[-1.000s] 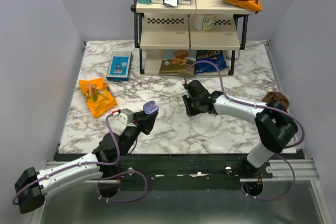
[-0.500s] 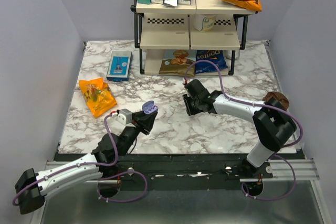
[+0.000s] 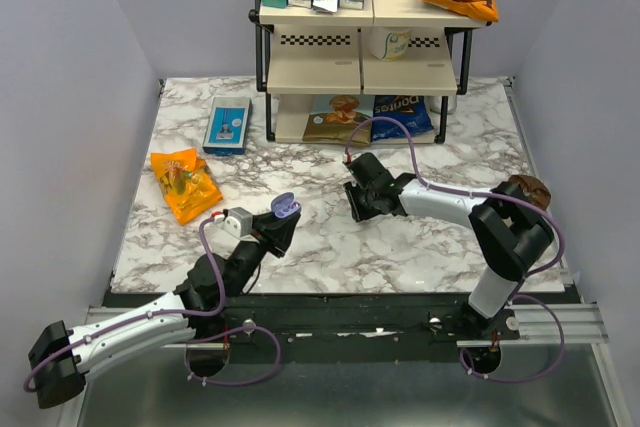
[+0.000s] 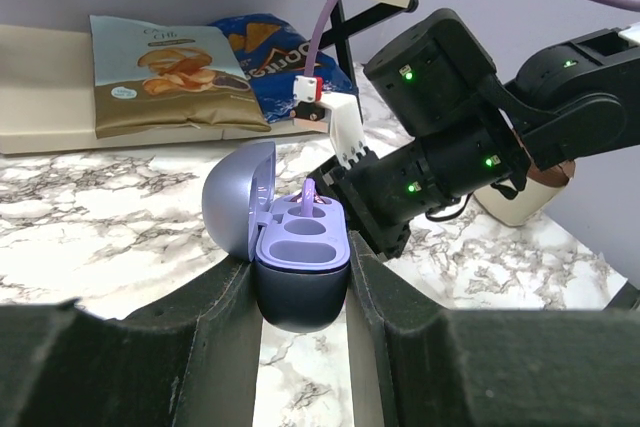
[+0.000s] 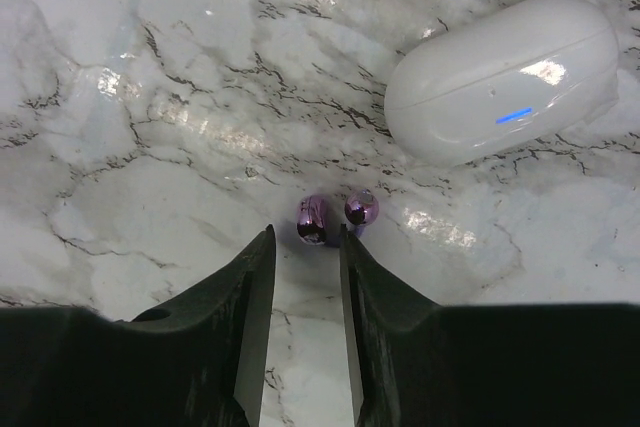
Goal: Insert the wireless bluetooth earbuds into the charging case
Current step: Pick up the earbud from the center of the board.
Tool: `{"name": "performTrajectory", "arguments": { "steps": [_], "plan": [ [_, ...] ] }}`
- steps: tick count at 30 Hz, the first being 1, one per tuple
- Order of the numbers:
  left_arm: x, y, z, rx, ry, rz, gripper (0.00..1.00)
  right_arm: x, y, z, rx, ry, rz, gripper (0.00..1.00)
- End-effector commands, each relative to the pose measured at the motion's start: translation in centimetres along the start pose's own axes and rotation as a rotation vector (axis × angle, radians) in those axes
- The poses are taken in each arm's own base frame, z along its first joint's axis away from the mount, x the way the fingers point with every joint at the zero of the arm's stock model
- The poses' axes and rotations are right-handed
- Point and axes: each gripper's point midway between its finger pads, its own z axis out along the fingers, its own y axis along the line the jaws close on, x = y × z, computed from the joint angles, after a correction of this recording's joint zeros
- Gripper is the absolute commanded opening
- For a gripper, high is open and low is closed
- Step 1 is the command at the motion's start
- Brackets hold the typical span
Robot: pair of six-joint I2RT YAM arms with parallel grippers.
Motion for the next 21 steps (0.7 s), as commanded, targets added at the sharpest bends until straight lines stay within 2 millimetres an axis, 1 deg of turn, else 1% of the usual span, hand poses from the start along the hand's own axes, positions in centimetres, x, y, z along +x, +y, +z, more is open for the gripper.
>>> {"name": "performTrajectory", "arguments": {
  "steps": [1,6,8,12,15,16,21],
  "plan": [
    [0.26,0.42,-0.19,-0.019,-0.001,-0.01,0.0,-0.53,-0.43,0.89,0.022,-0.008,-0.001,0.38],
    [0.26,0.42,-0.19,-0.019,-0.001,-0.01,0.0,-0.73,-0.62,1.08,0.035,-0.011,-0.002,0.3],
    [0.31,0.37,-0.21,-0.017,0.001,-0.01,0.0,-0.62,-0.69,1.16,0.041,-0.009,-0.003,0.29],
    [0.29,0.39,-0.23,-0.016,0.0,-0.012,0.0,-0.79,-0.69,1.23,0.042,-0.01,0.002,0.2],
    [0.34,0.35,-0.24,-0.015,0.001,-0.013,0.0,-1.07,-0.36,1.35,0.031,-0.011,0.013,0.07],
    [0.34,0.38,-0.23,-0.017,0.001,-0.011,0.0,-1.03,-0.21,1.37,0.024,-0.007,0.017,0.01],
    [0.29,0.35,-0.25,-0.015,0.001,-0.011,0.0,-1.46,0.14,1.3,0.013,-0.011,0.036,0.01]
  ]
}}
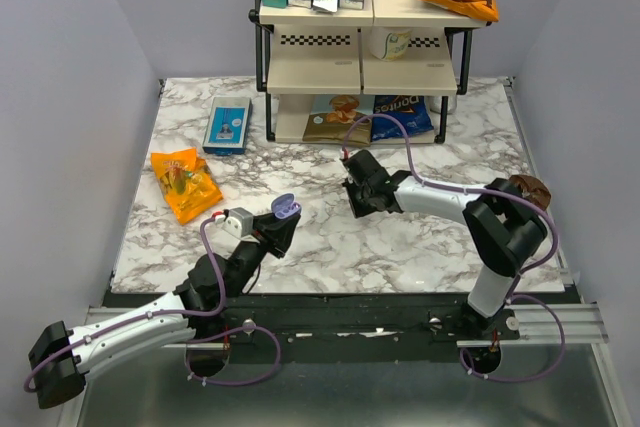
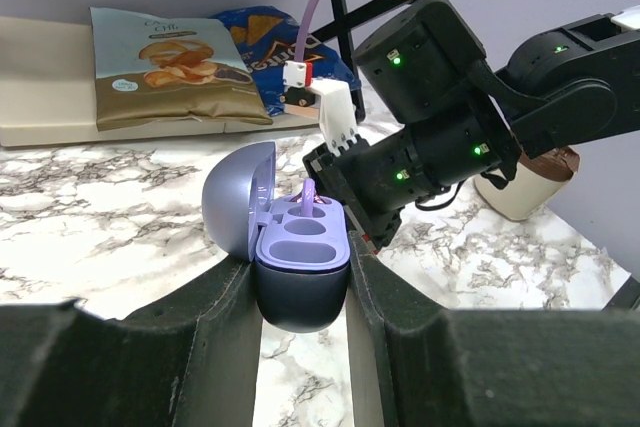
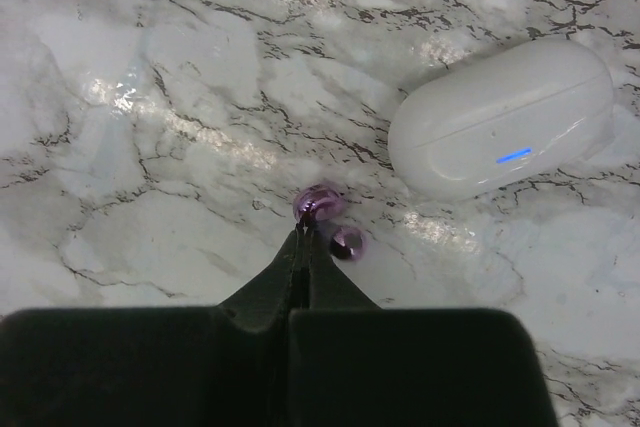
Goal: Insert the wireless bluetooth earbuds into the charging case
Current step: Pick up the earbud from the center of the board.
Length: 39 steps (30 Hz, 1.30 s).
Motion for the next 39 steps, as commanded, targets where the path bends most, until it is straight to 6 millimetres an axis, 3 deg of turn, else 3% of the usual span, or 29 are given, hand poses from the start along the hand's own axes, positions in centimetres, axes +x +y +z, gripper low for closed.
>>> {"name": "performTrajectory", "arguments": {
  "steps": [1,12,13,16,20,33,39],
  "plan": [
    [-0.1,0.2,-0.1,-0.011,-0.013,-0.014,0.0,-0.4,0.0,0.5,0.002,0.0,0.03,0.01],
    [-0.1,0.1,0.1,-0.011,-0.013,-0.011,0.0,-2.0,-0.1,-1.9,-0.008,-0.068,0.057,0.01],
    [-0.1,0.1,0.1,-0.011,-0.014,-0.01,0.0,-2.3,-0.1,-2.0,-0.003,-0.074,0.052,0.14],
    [-0.2,0.0,0.1,-0.008,-0.014,-0.011,0.0,-2.2,-0.7,-1.6,0.03,-0.06,0.035,0.37],
    [-0.1,0.1,0.0,-0.008,-0.012,-0.011,0.0,-2.5,-1.1,-1.0,0.053,-0.057,0.008,0.43],
    [0.0,0.3,-0.1,-0.013,-0.01,-0.012,0.0,-2.1,-1.2,1.1,0.062,-0.024,-0.014,0.44],
    [0.1,0.3,-0.1,-0.014,-0.008,-0.009,0.0,-2.6,-0.8,1.4,0.049,-0.03,0.004,0.26]
  ]
}}
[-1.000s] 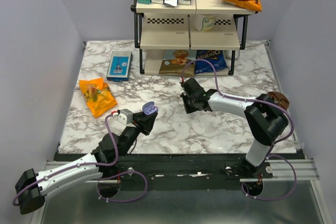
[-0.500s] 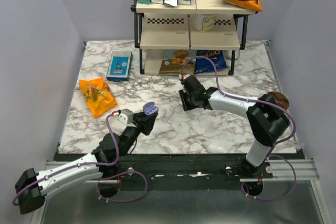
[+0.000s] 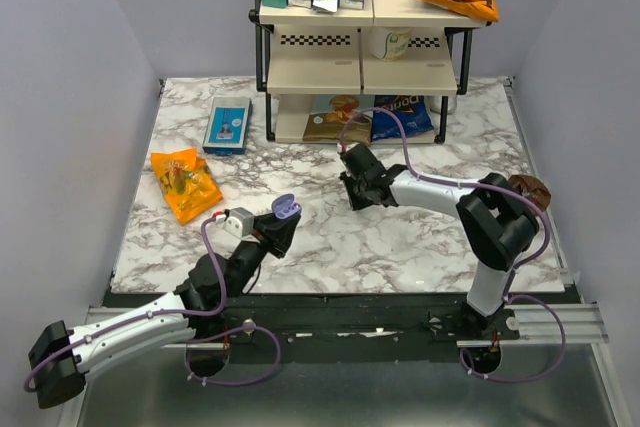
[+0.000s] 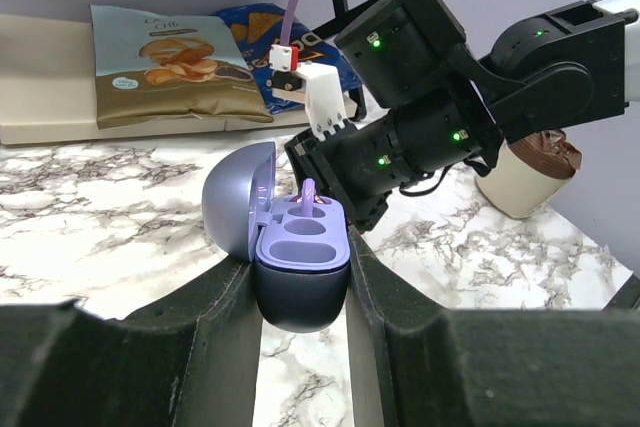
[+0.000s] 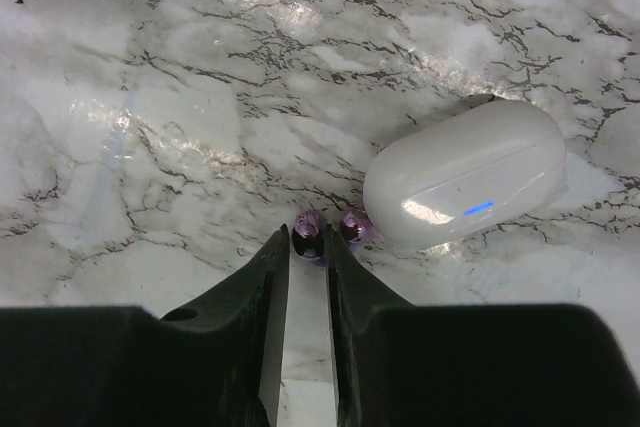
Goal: Insert the wireless bluetooth earbuds into the charging case
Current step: Pick up the earbud from the center of the board.
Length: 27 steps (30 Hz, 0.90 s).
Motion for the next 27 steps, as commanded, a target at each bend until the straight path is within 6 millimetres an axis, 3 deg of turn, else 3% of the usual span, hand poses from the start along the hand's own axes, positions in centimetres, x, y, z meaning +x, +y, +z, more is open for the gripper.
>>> {"name": "performTrajectory", "arguments": {
  "steps": [1,9,19,22,27],
  "plan": [
    [0.0,0.4,-0.1,-0.017,-0.012,-0.012,0.0,-0.8,-0.1,0.7,0.007,-0.007,0.014,0.23],
    [0.0,0.4,-0.2,-0.017,-0.012,-0.012,0.0,-1.0,0.3,0.1,-0.003,-0.005,0.102,0.01],
    [-0.2,0.3,-0.1,-0.019,-0.016,-0.014,0.0,-2.1,2.1,-4.1,-0.114,-0.075,0.646,0.01],
    [-0.2,0.2,-0.1,-0.014,-0.017,-0.022,0.0,-1.3,2.8,-3.6,-0.143,-0.037,0.678,0.12],
    [-0.2,0.0,-0.1,-0.004,-0.014,-0.027,0.0,0.2,2.6,-2.8,-0.121,0.008,0.673,0.18]
  ]
}}
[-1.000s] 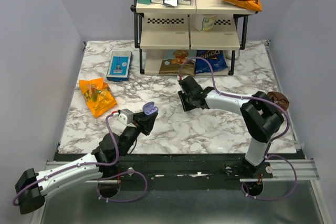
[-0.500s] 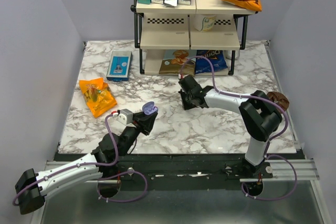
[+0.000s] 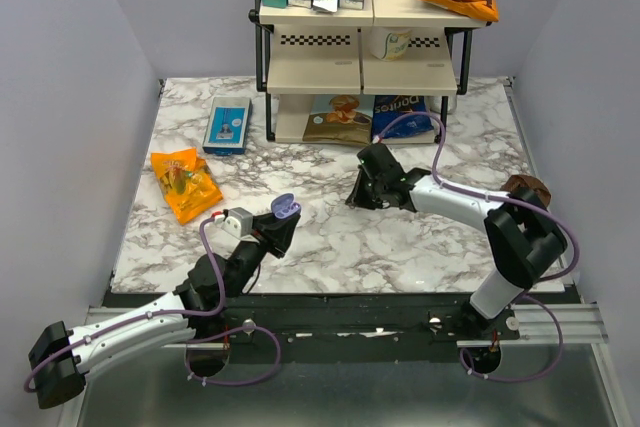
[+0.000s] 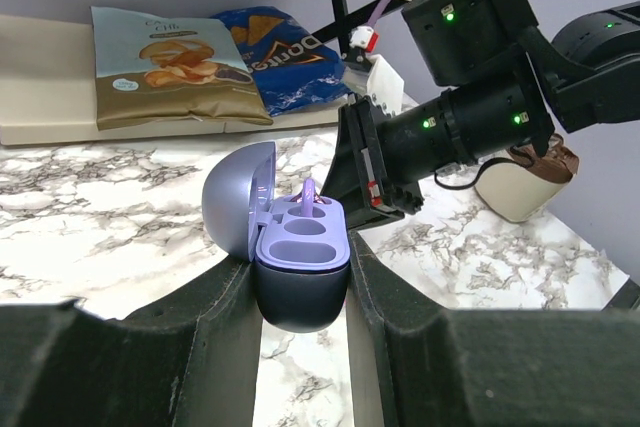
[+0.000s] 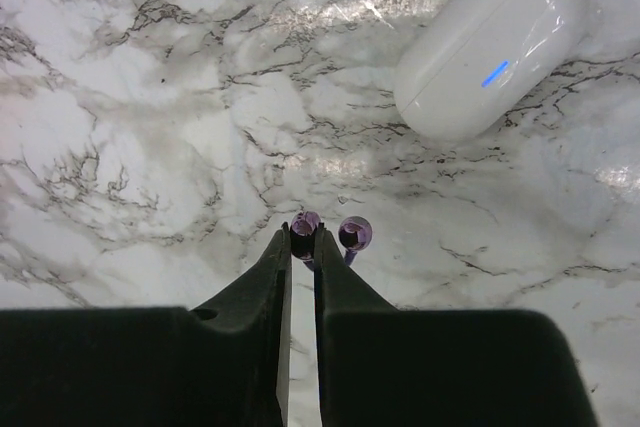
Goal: Insert the wireless bluetooth earbuds into the charging case
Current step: Pick up the earbud from the center of the board.
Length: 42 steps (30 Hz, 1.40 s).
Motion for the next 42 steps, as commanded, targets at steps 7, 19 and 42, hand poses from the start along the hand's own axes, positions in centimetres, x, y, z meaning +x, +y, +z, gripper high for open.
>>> {"name": "performTrajectory", "arguments": {
  "steps": [7,19,42],
  "plan": [
    [0.0,-0.1,-0.1,0.0,-0.01,-0.024,0.0,2.5,-2.1,1.3,0.043,0.065,0.06,0.3],
    [-0.1,-0.1,-0.1,0.002,-0.011,-0.021,0.0,0.2,-1.0,-0.8,0.007,0.023,-0.23,0.45],
    [0.2,0.1,-0.2,-0.005,-0.004,-0.026,0.0,-1.7,-3.7,2.6,0.099,-0.041,-0.477,0.34]
  ]
}}
